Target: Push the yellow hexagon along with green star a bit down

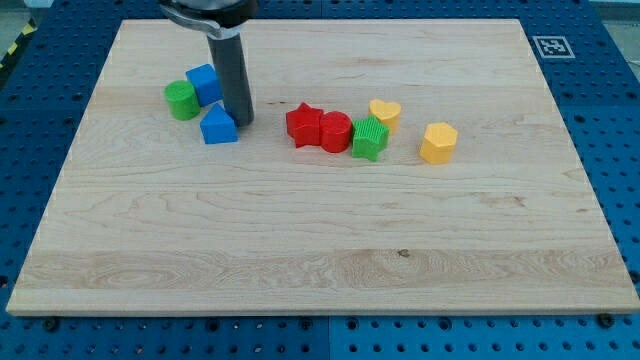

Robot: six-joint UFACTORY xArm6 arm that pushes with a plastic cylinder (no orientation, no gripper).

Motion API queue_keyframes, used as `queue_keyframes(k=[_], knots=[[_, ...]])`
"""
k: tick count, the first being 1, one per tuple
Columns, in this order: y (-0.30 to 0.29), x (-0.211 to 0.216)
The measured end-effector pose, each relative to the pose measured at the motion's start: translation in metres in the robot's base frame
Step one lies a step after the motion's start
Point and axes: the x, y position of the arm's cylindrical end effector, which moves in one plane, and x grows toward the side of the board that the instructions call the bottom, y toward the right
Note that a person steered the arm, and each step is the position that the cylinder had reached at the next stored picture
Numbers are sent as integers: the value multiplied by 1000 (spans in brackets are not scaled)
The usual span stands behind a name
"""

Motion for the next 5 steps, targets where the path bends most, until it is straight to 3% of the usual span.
queue_keyframes(k=[5], knots=[[166,70]])
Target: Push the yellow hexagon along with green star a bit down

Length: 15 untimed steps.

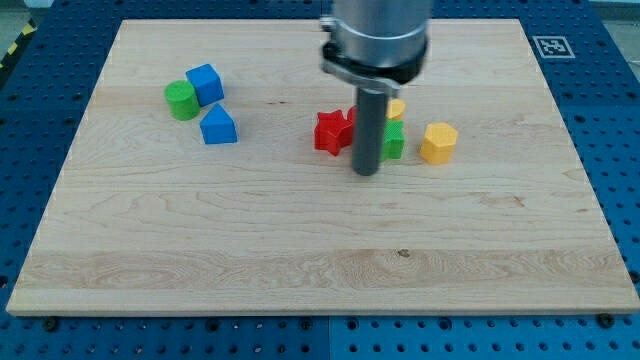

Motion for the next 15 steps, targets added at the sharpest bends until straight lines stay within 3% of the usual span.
queue_keyframes(k=[3,9,13,15], knots=[[134,21],[65,-48],[0,-46],[0,-11]])
